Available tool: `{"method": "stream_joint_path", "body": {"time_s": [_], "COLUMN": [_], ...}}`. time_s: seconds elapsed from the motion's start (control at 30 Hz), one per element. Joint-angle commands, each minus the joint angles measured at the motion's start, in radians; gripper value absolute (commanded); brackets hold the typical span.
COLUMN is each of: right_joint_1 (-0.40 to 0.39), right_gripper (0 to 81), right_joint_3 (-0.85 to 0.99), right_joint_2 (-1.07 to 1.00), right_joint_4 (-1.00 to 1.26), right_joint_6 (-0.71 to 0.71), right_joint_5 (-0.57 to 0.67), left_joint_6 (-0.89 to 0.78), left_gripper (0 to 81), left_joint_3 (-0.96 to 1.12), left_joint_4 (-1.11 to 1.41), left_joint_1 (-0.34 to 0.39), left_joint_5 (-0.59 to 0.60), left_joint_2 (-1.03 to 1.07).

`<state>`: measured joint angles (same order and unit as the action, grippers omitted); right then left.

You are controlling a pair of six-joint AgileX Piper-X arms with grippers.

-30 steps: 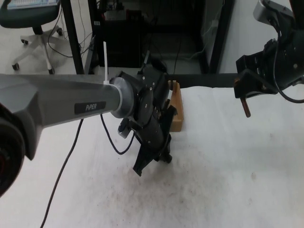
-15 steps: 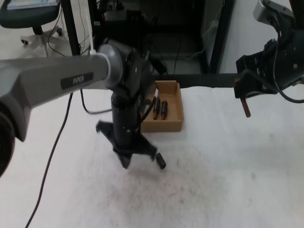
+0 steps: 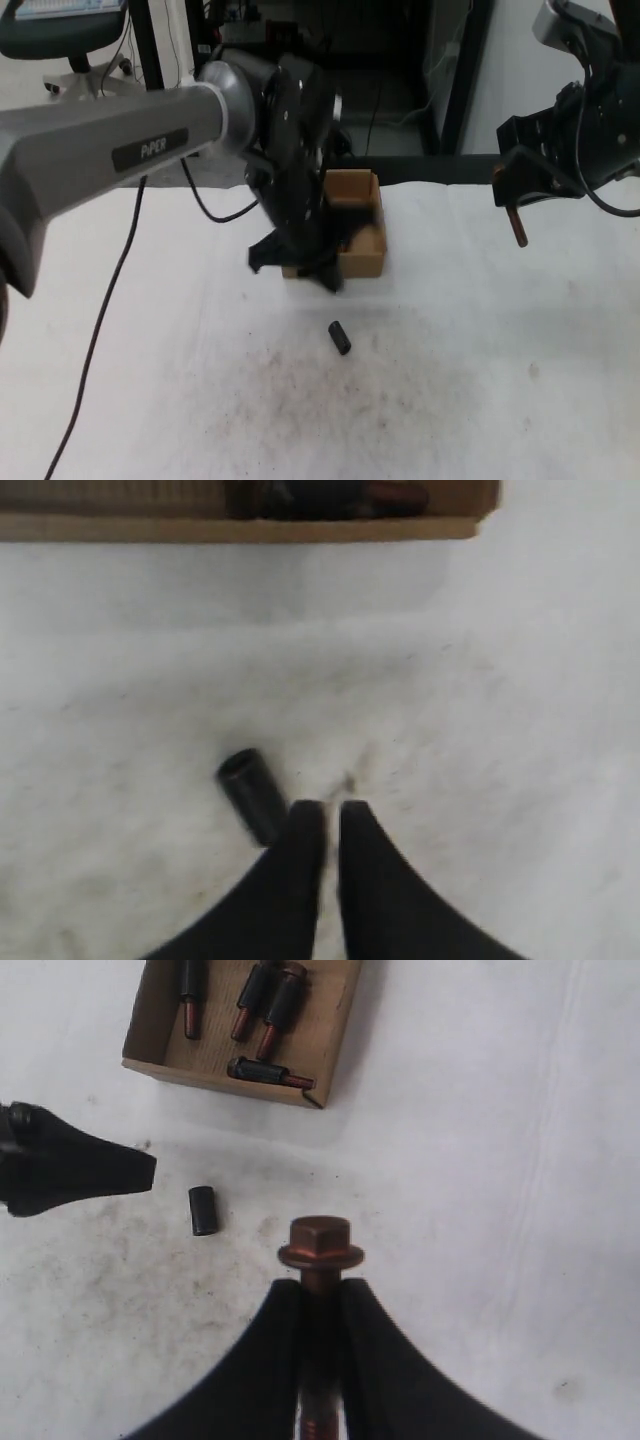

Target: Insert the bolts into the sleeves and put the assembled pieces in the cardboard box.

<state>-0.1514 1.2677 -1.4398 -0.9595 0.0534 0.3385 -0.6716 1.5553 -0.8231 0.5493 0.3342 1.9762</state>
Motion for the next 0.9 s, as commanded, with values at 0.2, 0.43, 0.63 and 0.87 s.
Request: {"method": "stream_joint_path", "body": {"time_s": [0.2,0.43,0.63,0.87], "right_joint_1": [0.004,0.004,0.004,0.004], "right_gripper": [0.8,0.8,0.8,0.8], "right_joint_3": [0.005,0.005,0.005,0.005], "right_joint_2": [0.015,0.015,0.015,0.015], "right_joint_4": [-0.005,-0.005,-0.009,-0.009], "right_joint_6": [-0.009,-0.002,-0.002,-0.002], "right_joint_5": [0.021,0.065,0.065,0.065], "left_joint_6": [-0.407,-0.46,-0.482,-0.49], "left_gripper": [50.2,49.4,49.4,49.4], "left_joint_3": [0.001,0.001,0.001,0.001], "left_joint_4": [-0.012,-0.087,-0.08,-0.08], "left_joint_1": [0.004,0.029,0.051,0.051], "left_joint_5": [0.0,-0.012,-0.01,-0.063], "left_joint_2": [-0.004,0.041,0.083,0.11]}}
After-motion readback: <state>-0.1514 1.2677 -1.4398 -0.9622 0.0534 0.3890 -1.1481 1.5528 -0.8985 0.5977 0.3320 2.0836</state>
